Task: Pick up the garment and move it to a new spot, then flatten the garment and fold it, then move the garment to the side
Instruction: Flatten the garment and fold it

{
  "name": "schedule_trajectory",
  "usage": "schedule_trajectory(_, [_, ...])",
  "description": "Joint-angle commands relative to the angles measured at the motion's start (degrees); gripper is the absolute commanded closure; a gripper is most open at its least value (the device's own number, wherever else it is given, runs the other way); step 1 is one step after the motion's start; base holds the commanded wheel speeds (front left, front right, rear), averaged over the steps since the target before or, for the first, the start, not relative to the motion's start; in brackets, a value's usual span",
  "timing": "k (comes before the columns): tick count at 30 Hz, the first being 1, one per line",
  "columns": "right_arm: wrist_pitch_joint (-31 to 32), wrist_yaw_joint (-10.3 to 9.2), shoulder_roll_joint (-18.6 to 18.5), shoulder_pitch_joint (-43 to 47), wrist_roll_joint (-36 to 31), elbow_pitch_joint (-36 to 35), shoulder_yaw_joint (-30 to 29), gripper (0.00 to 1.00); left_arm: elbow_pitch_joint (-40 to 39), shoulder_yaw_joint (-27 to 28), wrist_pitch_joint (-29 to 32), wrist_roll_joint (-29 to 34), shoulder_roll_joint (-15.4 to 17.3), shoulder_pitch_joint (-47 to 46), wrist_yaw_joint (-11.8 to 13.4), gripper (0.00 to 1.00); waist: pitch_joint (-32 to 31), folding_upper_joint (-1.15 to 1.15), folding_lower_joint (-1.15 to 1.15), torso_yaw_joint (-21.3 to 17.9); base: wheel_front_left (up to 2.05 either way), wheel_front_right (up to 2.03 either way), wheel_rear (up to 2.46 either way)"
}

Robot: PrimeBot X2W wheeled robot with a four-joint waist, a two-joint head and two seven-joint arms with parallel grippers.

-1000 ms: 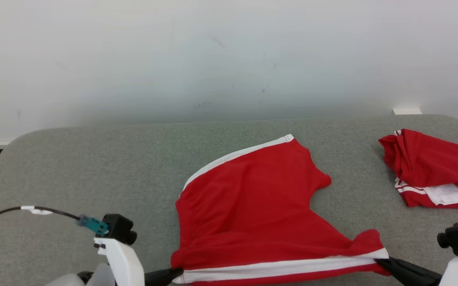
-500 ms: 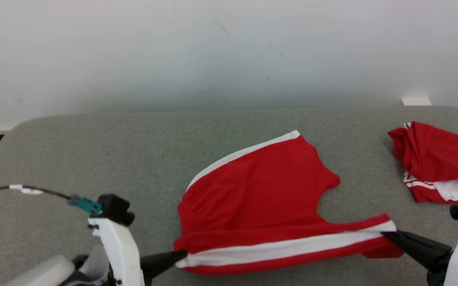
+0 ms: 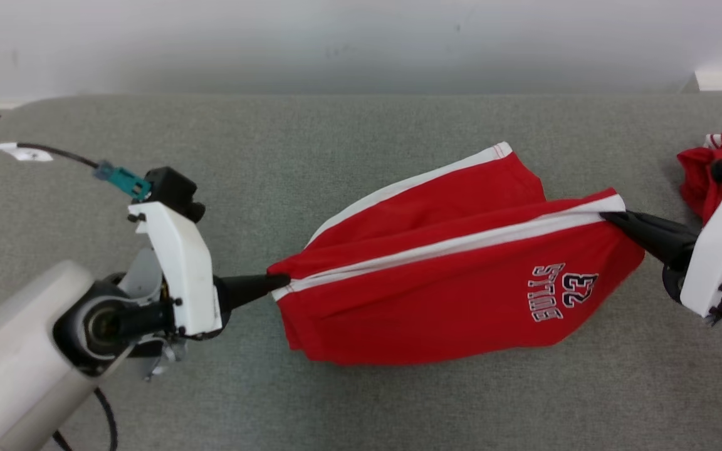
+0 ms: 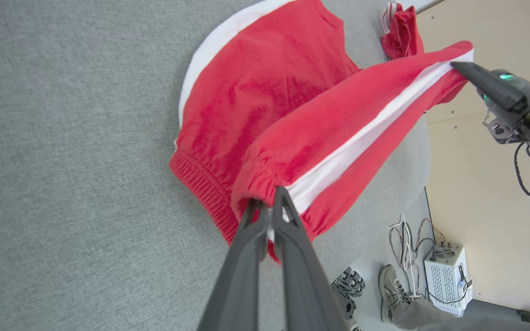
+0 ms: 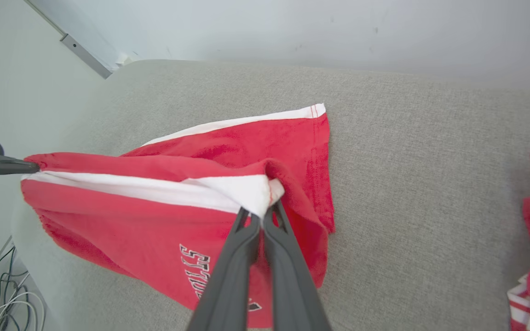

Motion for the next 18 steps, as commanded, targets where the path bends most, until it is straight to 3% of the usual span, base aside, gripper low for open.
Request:
schedule_trajectory(1, [0.53,-0.15,1.88,-2.52,-0.83,2.52,-0.49,1.00,1.89,0.07,1.04,0.83,-1.01,-1.99,-0.51,1.00,2.54,0.00,-0.01,0.94,0.00,0.00,0.00])
schedule_trajectory(18, [5.14,-0.15,15.65,-17.53,-4.15,24.64,-0.65,1.00,18.13,-0.45,3.82,4.22,-9.16,-13.50,-3.68,1.00,10.06,0.00,-0.01,2.99,0.00,0.00,0.00])
